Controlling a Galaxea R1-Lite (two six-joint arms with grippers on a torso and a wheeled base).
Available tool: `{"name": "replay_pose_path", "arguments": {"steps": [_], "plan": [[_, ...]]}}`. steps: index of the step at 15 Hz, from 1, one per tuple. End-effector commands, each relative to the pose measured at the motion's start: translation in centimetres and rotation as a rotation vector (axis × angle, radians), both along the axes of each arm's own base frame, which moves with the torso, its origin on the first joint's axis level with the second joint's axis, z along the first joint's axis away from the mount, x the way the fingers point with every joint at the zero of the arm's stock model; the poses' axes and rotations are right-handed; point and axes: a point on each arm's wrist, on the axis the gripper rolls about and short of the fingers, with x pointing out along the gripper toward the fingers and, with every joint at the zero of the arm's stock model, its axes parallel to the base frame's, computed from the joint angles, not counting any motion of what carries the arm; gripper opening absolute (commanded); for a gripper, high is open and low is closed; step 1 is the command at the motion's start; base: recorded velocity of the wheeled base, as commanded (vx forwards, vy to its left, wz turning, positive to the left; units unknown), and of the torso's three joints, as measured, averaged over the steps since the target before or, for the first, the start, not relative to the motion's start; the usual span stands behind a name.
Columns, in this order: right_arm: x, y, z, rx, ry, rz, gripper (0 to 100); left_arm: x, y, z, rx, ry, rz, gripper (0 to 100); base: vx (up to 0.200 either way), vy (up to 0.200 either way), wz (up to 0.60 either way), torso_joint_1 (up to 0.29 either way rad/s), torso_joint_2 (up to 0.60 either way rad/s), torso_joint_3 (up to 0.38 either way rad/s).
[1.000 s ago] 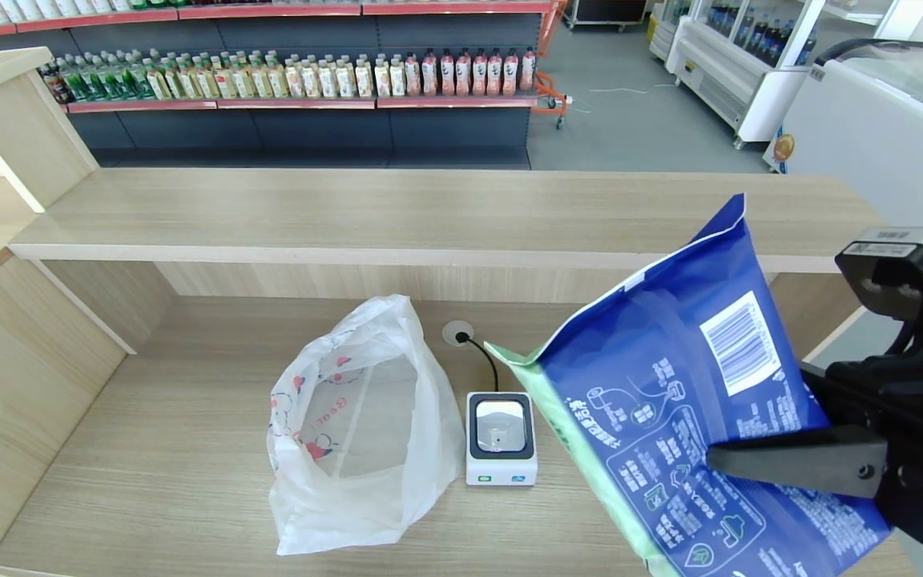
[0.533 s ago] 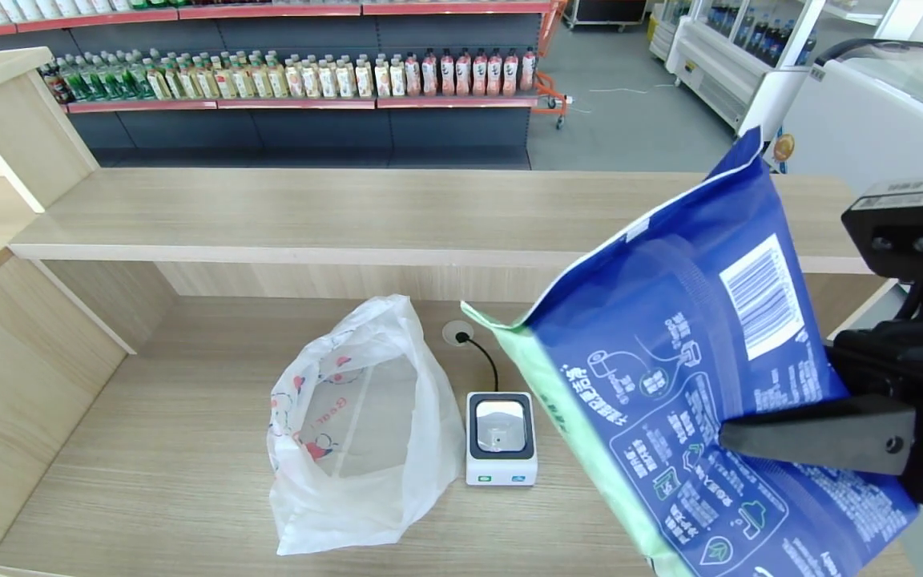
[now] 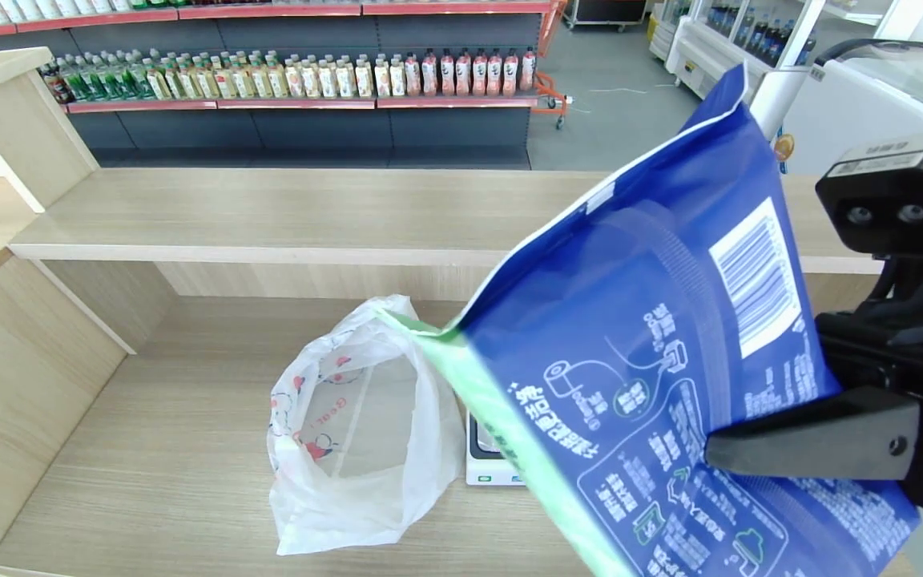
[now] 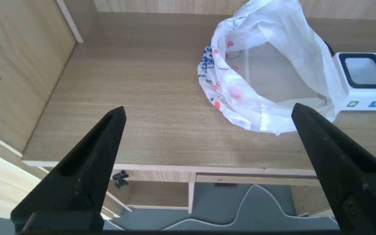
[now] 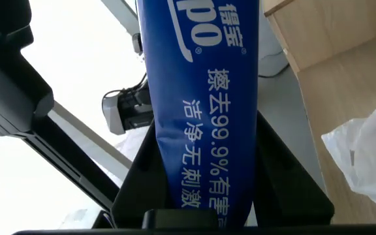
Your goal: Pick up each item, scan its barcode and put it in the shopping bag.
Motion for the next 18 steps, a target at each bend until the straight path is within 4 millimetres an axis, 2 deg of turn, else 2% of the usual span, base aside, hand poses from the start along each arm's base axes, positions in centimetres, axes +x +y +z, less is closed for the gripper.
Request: {"name": "replay_pose_path", "arguments": {"steps": [1, 6, 9, 11, 15, 17, 18], "plan": [[-0.1, 0.7, 0.0, -0.001, 0.002, 0.029, 0, 0.0, 0.0, 0.0, 0.000, 0.000, 0.000, 100, 0.000, 0.000, 0.00, 0.000, 0.00, 0.000], [0.3, 1.0, -0.2, -0.002, -0.006, 0.023, 0, 0.0, 0.0, 0.0, 0.000, 0.000, 0.000, 100, 0.000, 0.000, 0.00, 0.000, 0.00, 0.000], [2.4, 0.9, -1.6, 0.015, -0.186, -0.050, 0, 0.0, 0.0, 0.0, 0.000, 0.000, -0.001, 100, 0.000, 0.000, 0.00, 0.000, 0.00, 0.000], [4.0, 0.0, -2.5, 0.018, -0.312, -0.119, 0, 0.0, 0.0, 0.0, 0.000, 0.000, 0.000, 100, 0.000, 0.000, 0.00, 0.000, 0.00, 0.000], [6.9, -1.3, -4.4, 0.023, -0.671, -0.221, 0, 0.0, 0.0, 0.0, 0.000, 0.000, -0.001, 100, 0.000, 0.000, 0.00, 0.000, 0.00, 0.000], [8.3, -1.5, -4.6, 0.037, -0.869, -0.248, 0, 0.0, 0.0, 0.0, 0.000, 0.000, 0.000, 100, 0.000, 0.000, 0.00, 0.000, 0.00, 0.000], [8.4, -1.5, -4.6, 0.040, -0.888, -0.248, 0, 0.0, 0.0, 0.0, 0.000, 0.000, 0.000, 100, 0.000, 0.000, 0.00, 0.000, 0.00, 0.000]]}}
